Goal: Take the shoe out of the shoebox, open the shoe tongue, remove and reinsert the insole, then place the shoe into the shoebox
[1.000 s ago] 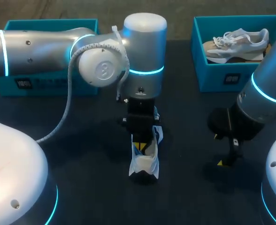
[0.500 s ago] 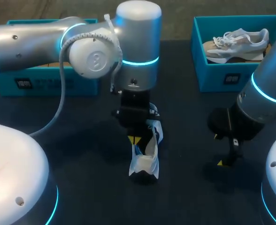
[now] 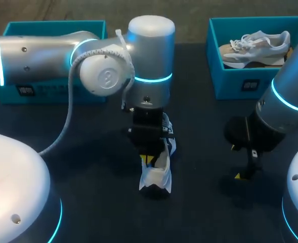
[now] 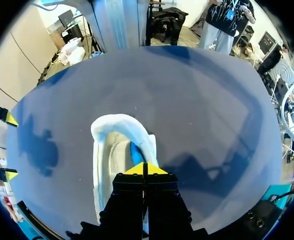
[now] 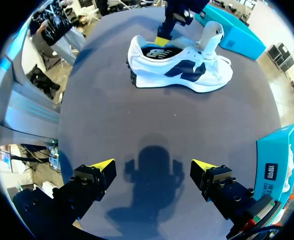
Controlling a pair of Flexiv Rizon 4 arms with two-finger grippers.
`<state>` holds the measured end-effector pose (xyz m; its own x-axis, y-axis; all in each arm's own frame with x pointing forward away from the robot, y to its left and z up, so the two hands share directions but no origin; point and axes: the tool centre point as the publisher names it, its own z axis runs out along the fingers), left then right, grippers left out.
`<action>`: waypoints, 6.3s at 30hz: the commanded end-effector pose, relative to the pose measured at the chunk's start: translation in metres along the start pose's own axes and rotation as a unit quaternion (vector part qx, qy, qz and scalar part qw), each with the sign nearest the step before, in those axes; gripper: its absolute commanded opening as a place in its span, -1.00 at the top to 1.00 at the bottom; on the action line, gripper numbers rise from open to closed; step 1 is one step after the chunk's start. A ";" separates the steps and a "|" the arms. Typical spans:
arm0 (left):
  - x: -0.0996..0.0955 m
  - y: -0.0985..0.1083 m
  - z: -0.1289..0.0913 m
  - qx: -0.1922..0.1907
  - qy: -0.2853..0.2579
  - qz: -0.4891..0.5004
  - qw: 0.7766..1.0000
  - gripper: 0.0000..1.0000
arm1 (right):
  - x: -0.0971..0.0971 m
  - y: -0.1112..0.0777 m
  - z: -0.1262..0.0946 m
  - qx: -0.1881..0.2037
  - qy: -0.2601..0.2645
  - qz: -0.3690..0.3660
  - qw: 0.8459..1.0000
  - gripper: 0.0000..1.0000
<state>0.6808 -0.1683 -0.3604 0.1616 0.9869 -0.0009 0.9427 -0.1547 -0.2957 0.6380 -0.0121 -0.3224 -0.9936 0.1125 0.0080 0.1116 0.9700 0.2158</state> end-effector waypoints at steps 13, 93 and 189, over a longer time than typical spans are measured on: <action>-0.006 -0.002 0.008 -0.002 0.023 0.006 1.000 1.00 | 0.002 -0.001 0.000 -0.001 -0.002 0.000 1.000 -1.00; -0.010 0.000 0.011 -0.001 0.107 0.062 0.992 1.00 | 0.002 -0.001 0.000 -0.001 -0.002 0.000 1.000 -1.00; -0.028 0.014 -0.023 -0.004 0.070 0.096 0.993 1.00 | 0.002 -0.001 0.000 -0.001 -0.002 0.000 1.000 -1.00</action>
<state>0.7018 -0.1895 -0.3401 0.3640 0.9307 0.0352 0.8917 -0.3373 -0.3018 0.6380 -0.0121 -0.3224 -0.9936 0.1125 0.0081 0.1116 0.9700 0.2158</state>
